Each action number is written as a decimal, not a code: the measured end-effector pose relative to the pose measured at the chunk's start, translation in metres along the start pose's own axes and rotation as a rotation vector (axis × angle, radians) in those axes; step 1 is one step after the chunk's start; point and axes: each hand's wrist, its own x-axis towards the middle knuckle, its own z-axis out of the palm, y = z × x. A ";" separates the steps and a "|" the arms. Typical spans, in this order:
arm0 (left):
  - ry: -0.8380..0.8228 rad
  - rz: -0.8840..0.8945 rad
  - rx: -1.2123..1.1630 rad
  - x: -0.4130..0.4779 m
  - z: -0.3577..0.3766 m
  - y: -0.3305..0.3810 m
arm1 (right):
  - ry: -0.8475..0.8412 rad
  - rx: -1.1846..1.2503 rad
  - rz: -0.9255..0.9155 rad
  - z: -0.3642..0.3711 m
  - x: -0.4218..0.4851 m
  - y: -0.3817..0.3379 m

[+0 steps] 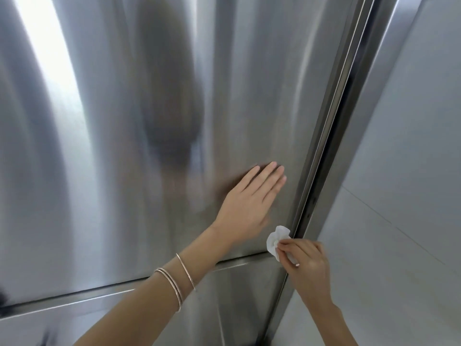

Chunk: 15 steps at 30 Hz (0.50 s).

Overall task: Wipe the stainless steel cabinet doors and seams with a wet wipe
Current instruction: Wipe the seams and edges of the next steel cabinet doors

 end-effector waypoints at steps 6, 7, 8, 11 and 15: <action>0.021 -0.121 -0.219 -0.102 -0.034 -0.023 | -0.014 0.059 -0.042 0.005 -0.008 -0.059; -0.008 -0.147 -0.216 -0.123 -0.042 -0.027 | -0.021 0.072 -0.056 0.008 -0.013 -0.073; -0.048 -0.178 -0.215 -0.145 -0.052 -0.030 | -0.028 0.084 -0.066 0.009 -0.020 -0.088; -0.187 -0.279 -0.214 -0.216 -0.086 -0.036 | -0.055 0.141 -0.083 0.013 -0.045 -0.144; -0.305 -0.372 -0.237 -0.324 -0.133 -0.037 | -0.115 0.216 -0.067 0.015 -0.094 -0.232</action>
